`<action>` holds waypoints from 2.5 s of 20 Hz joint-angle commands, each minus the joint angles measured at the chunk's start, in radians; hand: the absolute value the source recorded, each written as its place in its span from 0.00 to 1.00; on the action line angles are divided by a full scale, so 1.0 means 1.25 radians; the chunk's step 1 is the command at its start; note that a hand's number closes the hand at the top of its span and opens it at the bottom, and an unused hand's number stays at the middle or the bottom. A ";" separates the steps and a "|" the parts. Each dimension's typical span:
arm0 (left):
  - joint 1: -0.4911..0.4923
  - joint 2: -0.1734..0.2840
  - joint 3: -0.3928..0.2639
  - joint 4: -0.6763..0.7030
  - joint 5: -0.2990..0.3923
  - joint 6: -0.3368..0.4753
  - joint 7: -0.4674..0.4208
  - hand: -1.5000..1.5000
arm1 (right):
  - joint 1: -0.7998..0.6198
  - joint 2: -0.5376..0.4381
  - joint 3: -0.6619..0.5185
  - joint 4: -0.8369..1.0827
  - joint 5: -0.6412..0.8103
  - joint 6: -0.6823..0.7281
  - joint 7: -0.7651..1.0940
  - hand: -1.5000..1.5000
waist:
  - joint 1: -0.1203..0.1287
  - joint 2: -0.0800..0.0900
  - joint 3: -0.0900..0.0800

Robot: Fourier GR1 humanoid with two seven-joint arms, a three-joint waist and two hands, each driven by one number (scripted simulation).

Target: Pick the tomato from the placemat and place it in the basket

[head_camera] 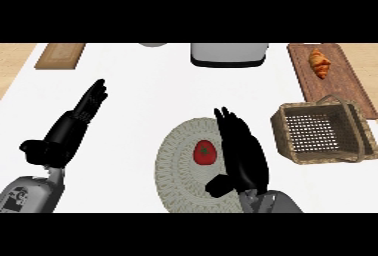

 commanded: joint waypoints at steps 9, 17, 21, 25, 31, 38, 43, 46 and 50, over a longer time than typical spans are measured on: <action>0.011 -0.038 0.087 -0.065 -0.035 -0.065 0.069 0.50 | 0.054 0.054 -0.039 0.030 0.031 -0.038 -0.138 0.00 | -0.001 -0.001 0.000; 0.010 -0.053 0.128 -0.019 -0.061 -0.129 0.023 0.50 | 0.008 0.067 0.031 0.154 0.067 -0.106 -0.067 0.00 | 0.001 0.000 0.000; 0.033 -0.086 0.120 0.043 -0.103 -0.131 -0.051 0.50 | -0.028 0.067 -0.045 0.132 0.056 0.007 -0.078 0.00 | 0.000 0.000 0.000; 0.000 -0.109 0.132 -0.030 -0.110 -0.132 0.052 0.50 | 0.010 0.067 0.061 0.149 0.081 -0.076 -0.038 0.00 | 0.001 0.000 0.000; 0.025 -0.141 0.132 -0.026 -0.139 -0.128 0.043 0.50 | -0.035 0.067 0.051 0.274 0.036 -0.144 -0.058 0.00 | 0.001 0.000 0.000; -0.021 -0.114 0.192 -0.007 -0.116 -0.182 0.051 0.50 | -0.054 0.067 0.040 0.346 0.036 -0.142 -0.059 0.00 | 0.001 0.000 0.000; 0.063 -0.124 0.190 -0.093 -0.119 -0.197 0.062 0.50 | -0.101 0.067 -0.009 0.345 -0.008 -0.078 -0.059 0.00 | 0.004 0.000 0.000; 0.041 -0.129 0.200 -0.026 -0.140 -0.201 0.012 0.50 | -0.066 0.067 0.016 0.408 -0.022 -0.153 -0.118 0.00 | 0.003 0.000 0.000; 0.008 -0.160 0.182 -0.032 -0.168 -0.166 0.060 0.50 | -0.081 0.067 0.086 0.446 -0.079 -0.157 -0.105 1.00 | 0.004 0.001 0.000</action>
